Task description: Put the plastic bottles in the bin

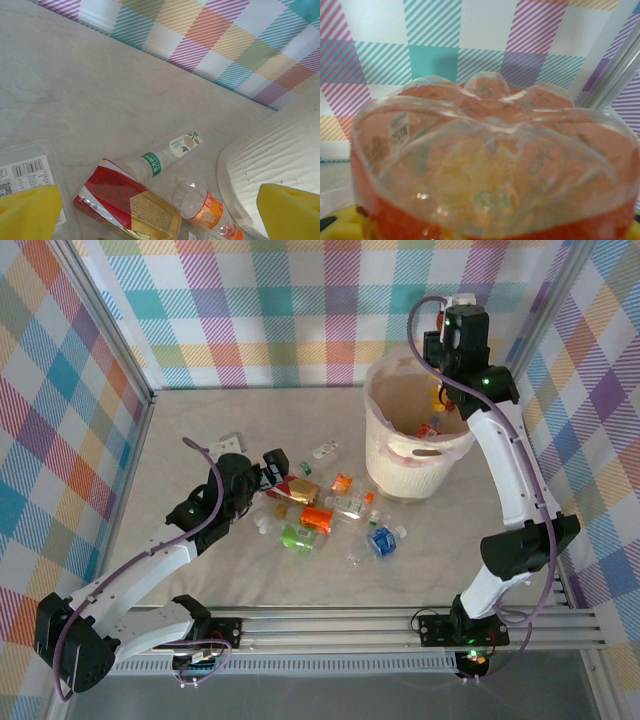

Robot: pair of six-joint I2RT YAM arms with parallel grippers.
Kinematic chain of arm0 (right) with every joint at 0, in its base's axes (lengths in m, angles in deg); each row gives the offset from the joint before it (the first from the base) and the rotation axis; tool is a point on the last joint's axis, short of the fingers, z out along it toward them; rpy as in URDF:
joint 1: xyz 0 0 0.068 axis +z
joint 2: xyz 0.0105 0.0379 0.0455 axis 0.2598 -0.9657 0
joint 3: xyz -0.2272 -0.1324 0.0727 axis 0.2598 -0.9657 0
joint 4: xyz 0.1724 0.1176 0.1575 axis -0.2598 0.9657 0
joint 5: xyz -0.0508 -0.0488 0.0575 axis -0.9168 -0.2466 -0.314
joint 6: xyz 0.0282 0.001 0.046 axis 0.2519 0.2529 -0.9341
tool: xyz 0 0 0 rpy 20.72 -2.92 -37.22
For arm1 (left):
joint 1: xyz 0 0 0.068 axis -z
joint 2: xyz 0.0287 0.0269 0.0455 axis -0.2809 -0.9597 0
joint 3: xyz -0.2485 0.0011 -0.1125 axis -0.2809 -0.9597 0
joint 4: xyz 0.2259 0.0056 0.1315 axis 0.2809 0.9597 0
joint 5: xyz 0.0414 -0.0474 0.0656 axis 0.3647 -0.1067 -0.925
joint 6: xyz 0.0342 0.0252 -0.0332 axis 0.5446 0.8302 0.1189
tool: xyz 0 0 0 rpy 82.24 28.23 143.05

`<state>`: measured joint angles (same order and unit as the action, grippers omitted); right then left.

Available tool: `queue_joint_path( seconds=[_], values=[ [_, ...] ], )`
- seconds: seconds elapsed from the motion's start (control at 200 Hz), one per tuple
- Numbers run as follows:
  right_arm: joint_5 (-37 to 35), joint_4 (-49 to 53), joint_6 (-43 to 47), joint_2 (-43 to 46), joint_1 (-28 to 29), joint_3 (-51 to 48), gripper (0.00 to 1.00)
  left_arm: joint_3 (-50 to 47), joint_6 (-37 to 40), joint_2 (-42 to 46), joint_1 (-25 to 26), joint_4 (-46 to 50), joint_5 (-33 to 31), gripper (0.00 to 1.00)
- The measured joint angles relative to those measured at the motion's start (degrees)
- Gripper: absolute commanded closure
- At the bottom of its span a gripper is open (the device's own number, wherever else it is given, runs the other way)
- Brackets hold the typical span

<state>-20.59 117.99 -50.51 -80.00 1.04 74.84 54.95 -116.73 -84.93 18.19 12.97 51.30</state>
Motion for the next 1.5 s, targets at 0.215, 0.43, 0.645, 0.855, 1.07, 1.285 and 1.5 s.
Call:
queue_joint_path(
  seconds=[0.215, 0.43, 0.645, 0.855, 1.07, 1.285, 1.5],
  values=[
    [-2.5, -3.3, 0.4, 0.7, 0.0, -5.3, 0.42, -1.4, -2.1, 0.7, 0.0, -0.6, 0.5, 0.0],
    [-3.5, -4.0, 0.4, 0.7, 0.0, -10.4, 0.41, -1.7, -2.8, 1.3, 0.0, -0.8, 0.0, 0.0],
    [-3.9, -5.2, 0.4, 0.2, 0.0, -12.8, 0.4, -2.1, -2.7, 2.1, 0.0, -0.8, -1.9, 0.0],
    [-4.3, -5.2, 0.3, -1.4, 0.0, -12.9, 0.37, -2.1, -2.5, 2.1, 0.0, -0.8, -3.1, 0.0],
    [-5.1, -5.6, -0.7, -1.7, 0.0, -16.5, 0.32, -2.1, -2.5, 1.8, -0.1, -0.7, -3.3, 0.0],
    [-5.5, -6.3, -2.3, -1.7, 0.1, -20.9, 0.26, -2.1, -2.5, 1.0, -0.1, -0.6, -3.2, 0.0],
    [-5.7, -6.7, -4.5, -1.8, 0.1, -22.6, 0.13, -2.1, -2.5, 1.0, -0.1, -0.2, -3.6, 0.0]
  ],
)
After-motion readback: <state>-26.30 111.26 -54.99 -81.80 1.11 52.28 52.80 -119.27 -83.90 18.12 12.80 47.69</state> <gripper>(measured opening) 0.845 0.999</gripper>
